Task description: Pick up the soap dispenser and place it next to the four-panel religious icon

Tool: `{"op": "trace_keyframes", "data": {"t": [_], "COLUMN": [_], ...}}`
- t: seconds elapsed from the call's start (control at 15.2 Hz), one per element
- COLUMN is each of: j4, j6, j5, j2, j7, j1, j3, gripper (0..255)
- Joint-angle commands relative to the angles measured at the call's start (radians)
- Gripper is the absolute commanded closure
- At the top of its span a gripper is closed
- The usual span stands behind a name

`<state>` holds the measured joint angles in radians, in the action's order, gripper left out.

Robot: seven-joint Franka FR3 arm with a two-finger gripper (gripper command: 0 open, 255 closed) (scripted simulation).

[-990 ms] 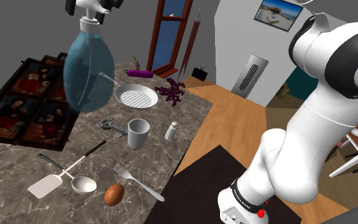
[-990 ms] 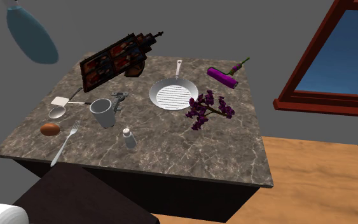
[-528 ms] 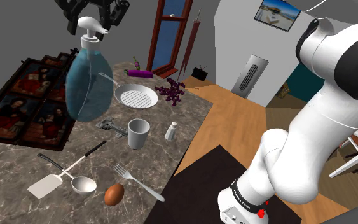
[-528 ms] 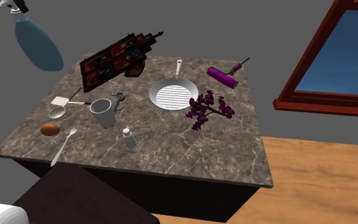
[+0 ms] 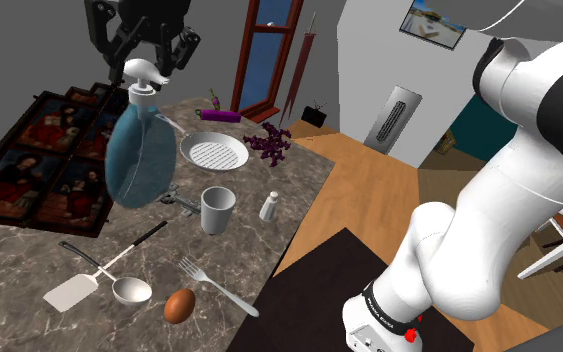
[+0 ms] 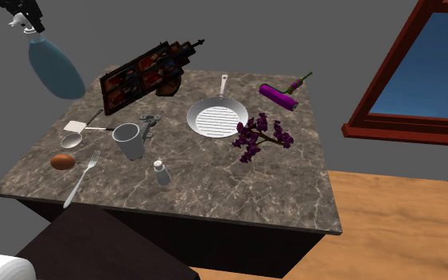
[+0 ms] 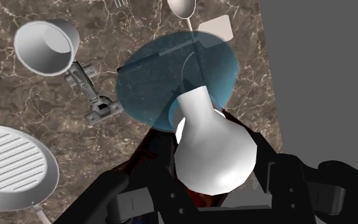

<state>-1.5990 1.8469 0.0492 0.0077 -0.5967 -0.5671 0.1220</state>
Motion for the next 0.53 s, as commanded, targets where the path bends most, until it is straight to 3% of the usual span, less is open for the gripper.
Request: {"op": "trace_keyframes", "data": {"t": [0.0, 0.46], "j4": [-0.038, -0.147], "j6": [0.031, 0.128], "j5": [0.002, 0.005], "j2": [-0.009, -0.021], "j7": [0.003, 0.009], "j1": [0.001, 0.001], "j3": [-0.001, -0.001], "gripper": [255, 255]}}
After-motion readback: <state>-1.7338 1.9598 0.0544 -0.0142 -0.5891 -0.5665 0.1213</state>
